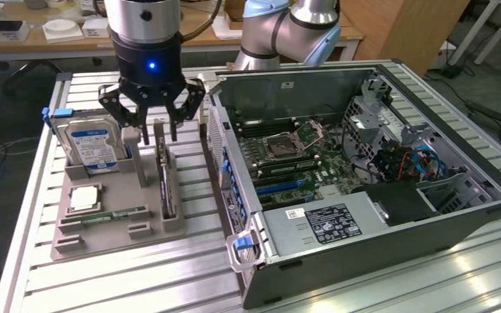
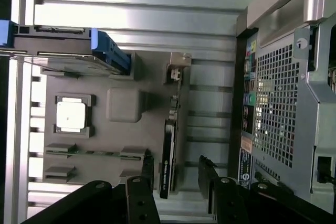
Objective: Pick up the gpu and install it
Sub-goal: 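Pick up the gpu and move the gpu toward the slot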
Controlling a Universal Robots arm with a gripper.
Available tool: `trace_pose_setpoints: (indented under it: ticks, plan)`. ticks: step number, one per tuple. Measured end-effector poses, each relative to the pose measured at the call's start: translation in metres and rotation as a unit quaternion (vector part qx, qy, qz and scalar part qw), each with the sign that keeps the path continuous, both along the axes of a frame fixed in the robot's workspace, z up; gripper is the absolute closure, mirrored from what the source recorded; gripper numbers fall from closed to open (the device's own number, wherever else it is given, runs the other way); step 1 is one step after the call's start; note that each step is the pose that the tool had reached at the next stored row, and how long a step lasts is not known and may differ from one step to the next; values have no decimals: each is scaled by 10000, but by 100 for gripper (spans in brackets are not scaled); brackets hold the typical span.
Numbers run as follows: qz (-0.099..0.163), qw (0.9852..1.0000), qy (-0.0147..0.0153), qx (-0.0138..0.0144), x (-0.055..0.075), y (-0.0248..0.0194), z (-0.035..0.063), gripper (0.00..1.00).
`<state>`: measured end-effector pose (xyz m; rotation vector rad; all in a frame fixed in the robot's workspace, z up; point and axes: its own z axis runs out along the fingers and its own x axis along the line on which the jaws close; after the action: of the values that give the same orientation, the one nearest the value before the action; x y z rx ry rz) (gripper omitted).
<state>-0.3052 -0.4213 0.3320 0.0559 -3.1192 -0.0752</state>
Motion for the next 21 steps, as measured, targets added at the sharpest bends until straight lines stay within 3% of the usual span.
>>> trace_pose_setpoints:
  ticks: [6,12,21]
  plan:
    - [47,10000,-1,-9,0,-73,-30,53]
    - [304,9995,-1,-11,1,-86,-75,53]
    - [108,9999,-14,-15,0,-106,-226,53]
